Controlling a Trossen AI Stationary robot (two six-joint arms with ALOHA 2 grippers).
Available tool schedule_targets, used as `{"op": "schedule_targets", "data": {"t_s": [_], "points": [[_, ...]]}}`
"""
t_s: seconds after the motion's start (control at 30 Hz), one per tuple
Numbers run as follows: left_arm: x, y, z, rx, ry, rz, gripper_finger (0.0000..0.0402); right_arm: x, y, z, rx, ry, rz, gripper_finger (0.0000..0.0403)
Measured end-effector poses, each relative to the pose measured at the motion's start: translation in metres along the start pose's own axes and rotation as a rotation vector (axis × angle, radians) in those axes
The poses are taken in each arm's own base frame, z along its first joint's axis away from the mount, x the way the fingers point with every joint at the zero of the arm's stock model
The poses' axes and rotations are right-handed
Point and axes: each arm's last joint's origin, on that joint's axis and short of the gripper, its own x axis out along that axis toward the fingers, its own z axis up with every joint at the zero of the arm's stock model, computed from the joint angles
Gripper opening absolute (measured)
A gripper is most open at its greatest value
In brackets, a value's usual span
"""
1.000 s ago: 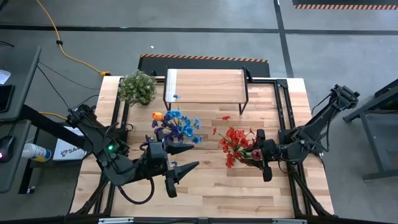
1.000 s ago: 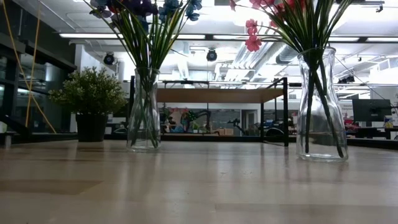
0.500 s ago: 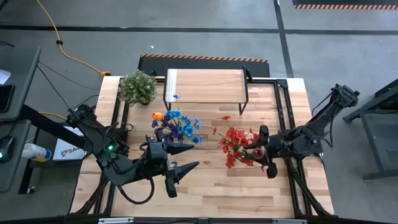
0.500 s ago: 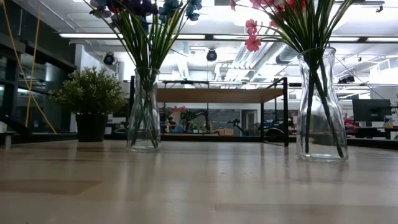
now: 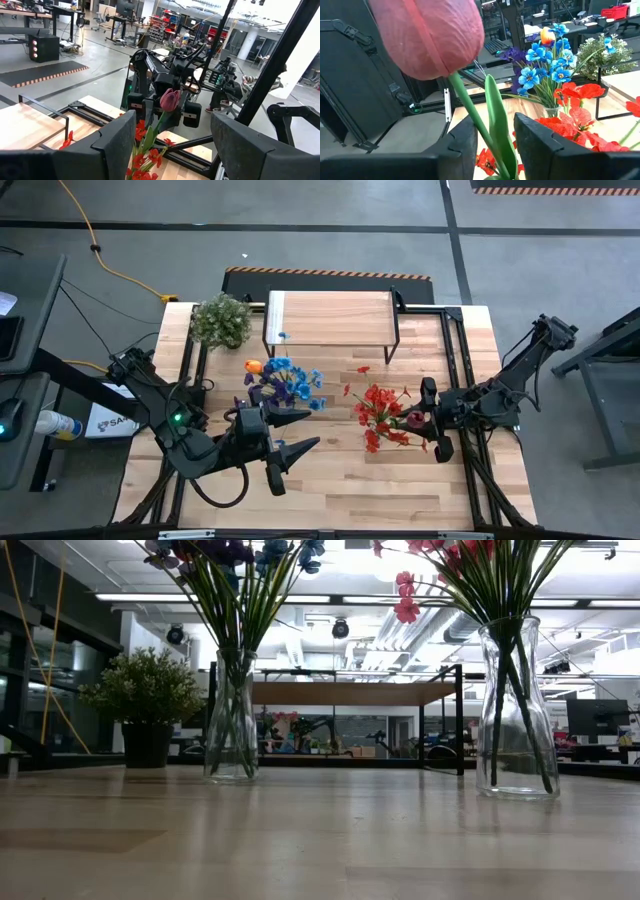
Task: Pick and place flowers into a vace then onto a shelf
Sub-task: Put the dark red flower into the right transparent vase
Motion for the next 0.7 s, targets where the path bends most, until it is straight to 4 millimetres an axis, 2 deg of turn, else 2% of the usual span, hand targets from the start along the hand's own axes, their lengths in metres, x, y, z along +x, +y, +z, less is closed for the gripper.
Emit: {"op": "schedule_targets", "data": {"t_s": [0.53,0.7], "points": [[0.0001,0.0009,0.0002,0.001,-0.008,0.027,0.0287,0.0,-0.0014,-0.0043,-0.04,0.037,-0.014,0.001],[0.0001,0.0009,0.0002,0.001,-0.009,0.028,0.0287,0.0,-0.0019,-0.0043,-0.052,0.033,-0.031,0.0009]]}}
